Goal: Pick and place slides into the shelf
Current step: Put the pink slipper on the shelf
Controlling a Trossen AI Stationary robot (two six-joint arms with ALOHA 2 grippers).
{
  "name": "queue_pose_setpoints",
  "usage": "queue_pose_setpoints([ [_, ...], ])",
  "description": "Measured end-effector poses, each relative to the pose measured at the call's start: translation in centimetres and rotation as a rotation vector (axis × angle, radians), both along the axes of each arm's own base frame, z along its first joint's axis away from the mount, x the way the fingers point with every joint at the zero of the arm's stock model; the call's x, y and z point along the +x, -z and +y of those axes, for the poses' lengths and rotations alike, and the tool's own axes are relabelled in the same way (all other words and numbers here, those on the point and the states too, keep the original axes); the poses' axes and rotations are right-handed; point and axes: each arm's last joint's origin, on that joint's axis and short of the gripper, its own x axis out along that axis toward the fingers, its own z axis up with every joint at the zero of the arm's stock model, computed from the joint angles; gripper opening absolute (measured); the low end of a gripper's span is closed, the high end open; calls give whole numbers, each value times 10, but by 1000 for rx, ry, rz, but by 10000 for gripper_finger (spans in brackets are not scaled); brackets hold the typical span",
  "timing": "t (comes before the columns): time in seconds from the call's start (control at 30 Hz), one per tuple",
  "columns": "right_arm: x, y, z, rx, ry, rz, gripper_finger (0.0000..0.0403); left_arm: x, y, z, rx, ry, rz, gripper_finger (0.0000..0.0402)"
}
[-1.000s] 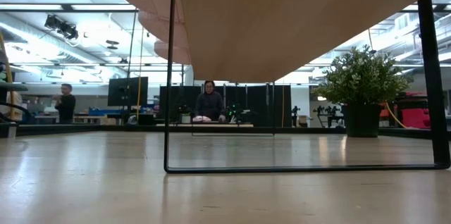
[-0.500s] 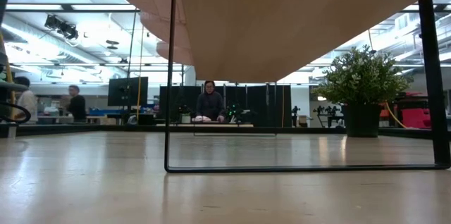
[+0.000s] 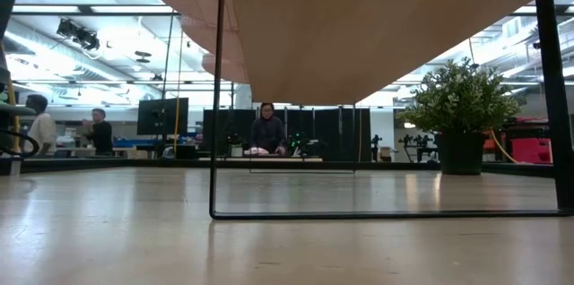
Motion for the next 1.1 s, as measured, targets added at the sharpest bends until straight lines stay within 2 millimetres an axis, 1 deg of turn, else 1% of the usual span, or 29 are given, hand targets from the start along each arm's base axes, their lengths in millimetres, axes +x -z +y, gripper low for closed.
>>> queue_pose_setpoints([
  [0.17,0,0,0,0,0,0,2,0,1,1,19,-17,8,4],
  [0.43,0,0,0,1,0,0,2,-2,23,-3,-3,-7,47,3],
  [0.53,0,0,0,5,4,-1,1,-1,27,-6,-26,7,42,3],
  [0.7,0,0,0,8,6,-2,1,2,26,-7,-91,27,-13,2],
  [0.83,0,0,0,8,7,-1,1,2,21,-8,-97,40,-48,2],
  [0.93,0,0,0,2,13,-1,5,1,16,-9,-84,38,-79,3],
  [1.1,0,0,-1,-5,22,-1,15,-6,1,-11,-80,15,-136,26],
])
